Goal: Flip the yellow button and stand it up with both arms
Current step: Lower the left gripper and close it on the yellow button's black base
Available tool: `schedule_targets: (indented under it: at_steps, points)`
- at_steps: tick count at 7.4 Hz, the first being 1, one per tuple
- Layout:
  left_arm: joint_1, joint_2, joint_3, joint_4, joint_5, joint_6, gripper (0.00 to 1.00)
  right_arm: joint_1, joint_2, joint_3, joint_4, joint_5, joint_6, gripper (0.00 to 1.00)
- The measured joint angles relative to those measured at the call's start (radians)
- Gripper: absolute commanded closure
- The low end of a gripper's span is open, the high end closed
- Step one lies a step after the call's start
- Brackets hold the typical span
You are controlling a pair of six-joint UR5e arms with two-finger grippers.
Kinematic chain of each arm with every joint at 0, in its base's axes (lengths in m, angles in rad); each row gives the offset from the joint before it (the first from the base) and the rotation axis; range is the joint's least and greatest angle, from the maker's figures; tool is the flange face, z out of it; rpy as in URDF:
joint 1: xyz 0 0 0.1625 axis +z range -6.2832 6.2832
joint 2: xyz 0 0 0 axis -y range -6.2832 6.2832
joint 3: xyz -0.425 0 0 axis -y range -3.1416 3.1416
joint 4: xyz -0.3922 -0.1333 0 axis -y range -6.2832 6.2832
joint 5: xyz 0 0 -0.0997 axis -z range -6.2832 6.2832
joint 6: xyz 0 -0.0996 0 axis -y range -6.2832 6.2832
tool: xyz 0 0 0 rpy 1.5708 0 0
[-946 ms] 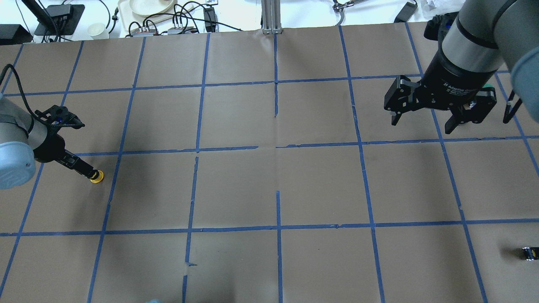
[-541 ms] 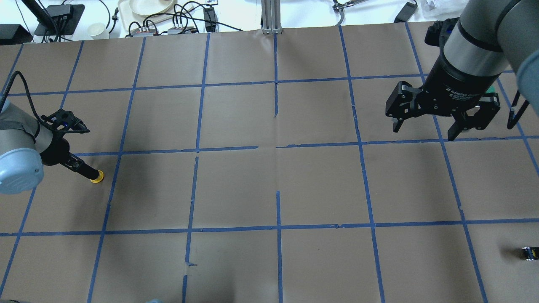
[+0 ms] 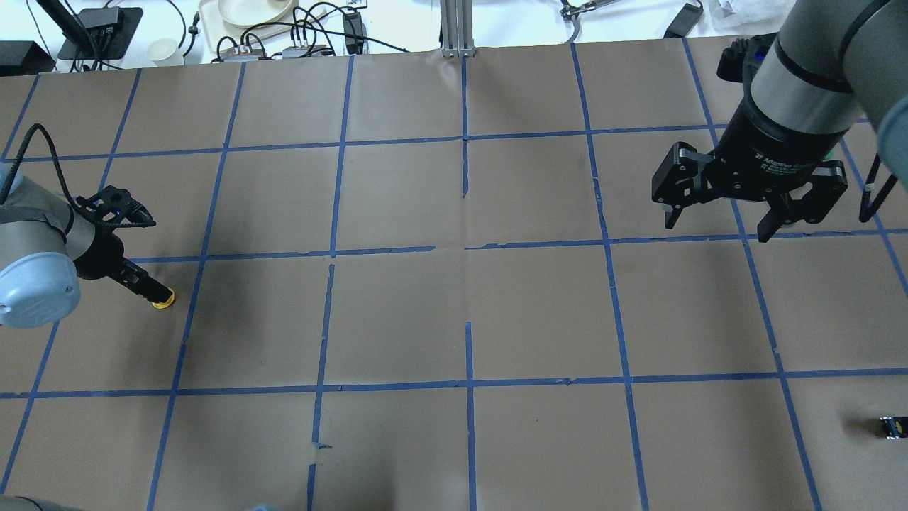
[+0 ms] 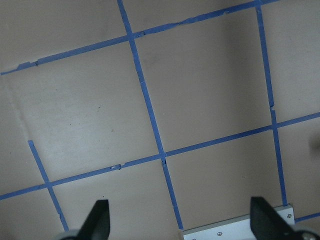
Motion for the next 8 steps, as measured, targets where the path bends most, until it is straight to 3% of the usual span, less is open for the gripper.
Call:
schedule_targets:
  at_steps: [2, 3, 6, 8]
  points:
    - [0.0, -0.001, 0.001, -0.002, 0.002, 0.013, 0.62, 0.0, -0.019, 0.0, 0.01, 0.003, 0.005, 0.0]
    - [0.0, -0.001, 0.0, -0.003, 0.005, 0.017, 0.77, 0.0, -0.032, 0.007, 0.014, 0.007, 0.01, 0.0]
    - [-0.001, 0.002, 0.016, -0.005, -0.002, 0.014, 0.85, -0.004, -0.044, 0.026, 0.011, 0.014, 0.053, 0.0]
    - [-0.011, 0.035, 0.05, -0.089, -0.091, -0.016, 0.85, -0.02, -0.046, 0.025, 0.011, 0.015, 0.07, 0.0]
